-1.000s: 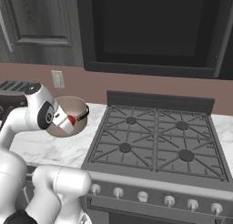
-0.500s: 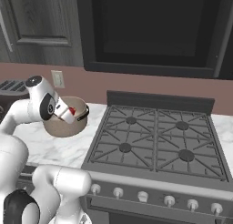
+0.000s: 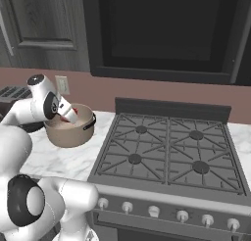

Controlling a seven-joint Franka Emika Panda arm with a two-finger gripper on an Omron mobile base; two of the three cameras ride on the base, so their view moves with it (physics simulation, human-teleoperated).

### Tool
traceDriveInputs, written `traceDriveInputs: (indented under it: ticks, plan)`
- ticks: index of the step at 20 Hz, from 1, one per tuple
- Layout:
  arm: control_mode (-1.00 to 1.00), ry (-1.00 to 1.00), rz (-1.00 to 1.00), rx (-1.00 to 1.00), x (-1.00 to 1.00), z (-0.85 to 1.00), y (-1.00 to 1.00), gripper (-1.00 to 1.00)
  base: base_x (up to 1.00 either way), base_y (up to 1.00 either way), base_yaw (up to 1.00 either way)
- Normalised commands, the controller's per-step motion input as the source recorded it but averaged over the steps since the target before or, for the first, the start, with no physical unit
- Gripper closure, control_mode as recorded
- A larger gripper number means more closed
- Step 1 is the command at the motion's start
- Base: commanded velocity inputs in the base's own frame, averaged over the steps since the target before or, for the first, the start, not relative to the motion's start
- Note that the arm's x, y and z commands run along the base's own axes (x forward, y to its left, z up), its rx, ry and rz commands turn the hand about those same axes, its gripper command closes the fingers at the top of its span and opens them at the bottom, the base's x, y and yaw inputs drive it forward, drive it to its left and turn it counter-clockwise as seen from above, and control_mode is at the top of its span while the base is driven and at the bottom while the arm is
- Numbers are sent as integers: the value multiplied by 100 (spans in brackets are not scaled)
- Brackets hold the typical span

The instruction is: Turn on the sink faucet. Then move the onion from the counter to the sink. Turn off the sink. Move the vegetable from the sink to the pot next to the stove. Finally move the pot to the front left burner.

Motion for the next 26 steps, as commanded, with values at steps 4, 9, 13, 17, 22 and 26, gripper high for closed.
traceDriveInputs:
  ticks: [4, 9, 13, 17, 22, 26]
  plan:
    - [-100, 0, 3, -7, 20, -10, 33, 100, 0, 0, 0]
    - [-100, 0, 0, -3, 17, -12, 7, 100, 0, 0, 0]
    - [-100, 8, 0, 0, 18, -18, 0, 100, 0, 0, 0]
    - [-100, 4, 0, 0, 4, -22, 0, 100, 0, 0, 0]
    - [-100, 4, 0, 0, 5, -20, 0, 100, 0, 0, 0]
    - [-100, 1, 0, 0, 5, -18, 0, 100, 0, 0, 0]
